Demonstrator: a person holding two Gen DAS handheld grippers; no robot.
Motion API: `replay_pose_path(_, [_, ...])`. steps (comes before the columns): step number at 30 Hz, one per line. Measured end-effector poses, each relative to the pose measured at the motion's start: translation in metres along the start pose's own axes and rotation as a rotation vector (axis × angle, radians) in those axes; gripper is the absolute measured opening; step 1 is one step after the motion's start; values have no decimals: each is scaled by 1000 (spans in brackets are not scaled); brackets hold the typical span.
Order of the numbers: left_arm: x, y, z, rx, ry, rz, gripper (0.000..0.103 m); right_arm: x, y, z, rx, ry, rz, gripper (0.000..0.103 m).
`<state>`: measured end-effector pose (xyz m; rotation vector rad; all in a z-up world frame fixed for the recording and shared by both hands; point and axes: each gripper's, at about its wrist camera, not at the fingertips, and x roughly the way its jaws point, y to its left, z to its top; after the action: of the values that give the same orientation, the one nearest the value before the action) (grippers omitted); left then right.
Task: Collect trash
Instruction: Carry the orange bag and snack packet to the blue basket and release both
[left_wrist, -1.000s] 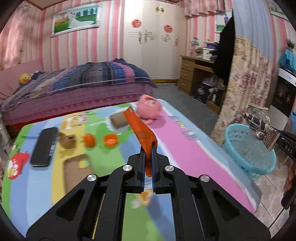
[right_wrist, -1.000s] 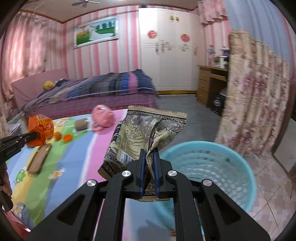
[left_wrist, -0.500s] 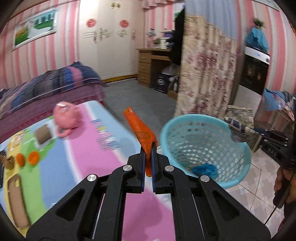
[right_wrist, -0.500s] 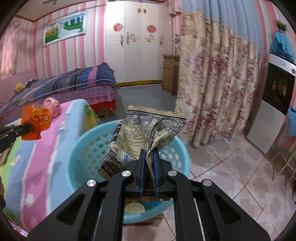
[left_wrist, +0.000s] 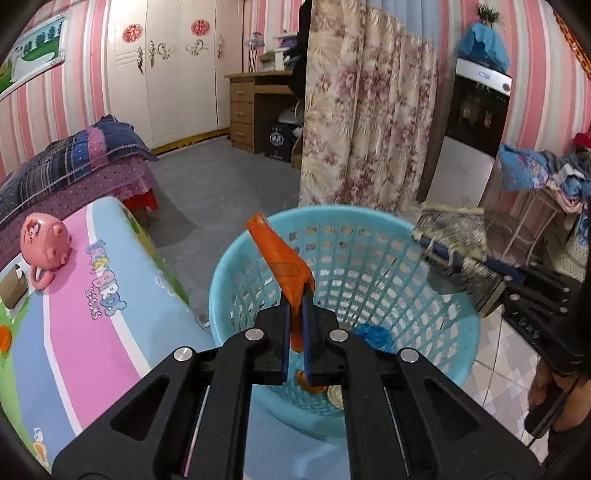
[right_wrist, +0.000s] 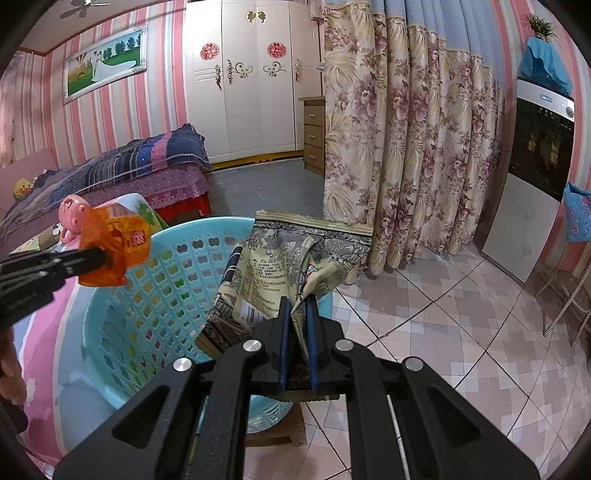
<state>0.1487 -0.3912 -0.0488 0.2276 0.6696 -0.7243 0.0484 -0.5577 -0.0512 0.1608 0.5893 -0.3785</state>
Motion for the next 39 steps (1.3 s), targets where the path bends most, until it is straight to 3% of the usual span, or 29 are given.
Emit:
replay_pose_path(1, [4, 1, 1, 1, 9, -1, 9, 0, 0, 0, 0, -1, 0, 9])
replay_pose_path(3, [8, 6, 0, 0, 22, 20, 33, 1, 0, 0, -2, -3, -2, 9])
replay_pose_path(4, [8, 9, -1, -4, 20, 37, 50, 0, 0, -1, -2, -4, -3, 9])
replay_pose_path(11, [-8, 39, -3, -42, -39, 161, 81, 1, 2, -1, -1, -5, 3, 9])
replay_pose_path(19, [-40, 73, -6, -126, -97, 221, 85, 9, 24, 8, -29, -2, 33, 10])
replay_pose_path(26, [-64, 85, -17, -132, -114, 260, 88, 28, 43, 7, -30, 26, 20, 22])
replay_pose_path(31, [-75, 96, -24, -143, -115, 284, 89, 37, 49, 4, -32, 46, 6, 40])
replay_pose_path(33, [-80, 101, -26, -154, -116, 290, 89, 35, 49, 4, -23, 38, 7, 73])
replay_pose_path(36, [-89, 108, -30, -172, -121, 300, 89, 27, 52, 4, -30, 21, -14, 86])
replay_pose_path(39, [-99, 114, -35, -180, -125, 313, 90, 18, 58, 6, -34, -2, -7, 90])
